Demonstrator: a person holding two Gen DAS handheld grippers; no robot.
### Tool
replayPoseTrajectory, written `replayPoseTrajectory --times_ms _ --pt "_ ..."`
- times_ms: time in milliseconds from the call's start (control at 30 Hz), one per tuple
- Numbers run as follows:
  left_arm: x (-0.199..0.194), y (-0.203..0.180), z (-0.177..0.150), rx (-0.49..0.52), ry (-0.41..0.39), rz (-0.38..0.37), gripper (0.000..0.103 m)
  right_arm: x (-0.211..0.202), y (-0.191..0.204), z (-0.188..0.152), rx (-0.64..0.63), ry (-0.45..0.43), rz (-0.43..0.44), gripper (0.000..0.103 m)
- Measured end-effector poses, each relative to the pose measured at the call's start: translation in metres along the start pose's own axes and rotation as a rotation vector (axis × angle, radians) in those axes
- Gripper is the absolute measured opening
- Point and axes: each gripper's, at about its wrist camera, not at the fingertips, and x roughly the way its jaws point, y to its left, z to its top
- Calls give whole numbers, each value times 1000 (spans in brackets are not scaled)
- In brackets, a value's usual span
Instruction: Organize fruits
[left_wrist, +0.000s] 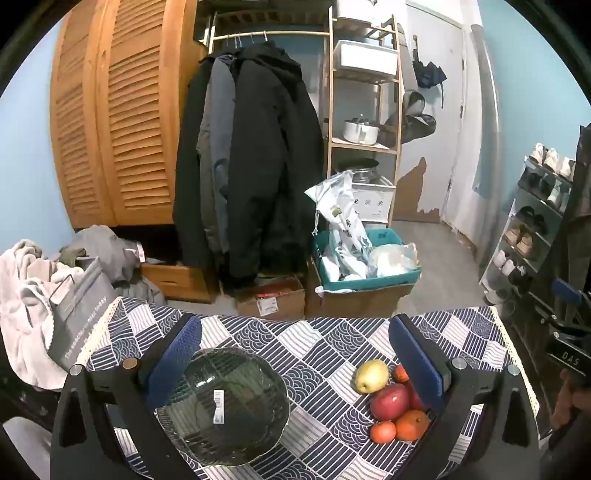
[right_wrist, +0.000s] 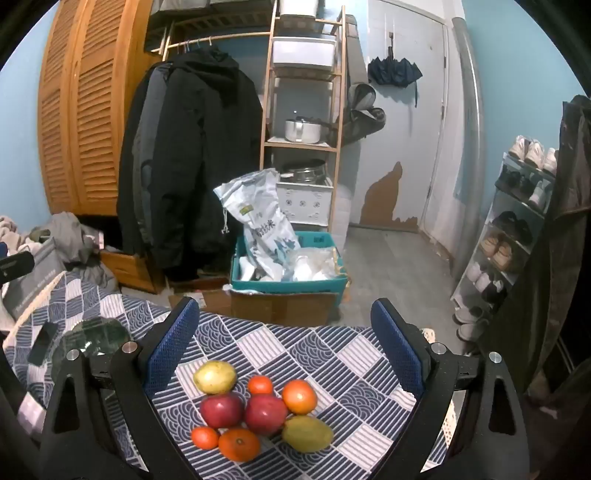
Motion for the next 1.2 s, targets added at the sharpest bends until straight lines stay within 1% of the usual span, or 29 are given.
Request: replayPoseTrajectory --times_ms 233,300,667,1200 --pt "2 3 1 4 1 -10 102 1 0 -1 -3 4 -2 92" --pt "2 -3 2 10 2 -11 102 1 0 -1 -4 4 -1 92" --pt "0 -7 2 37 -4 -22 102 3 2 -1 -8 7 -1 92" --pt "1 -7 -1 34 -4 -28 102 3 6 -1 -13 10 -3 92"
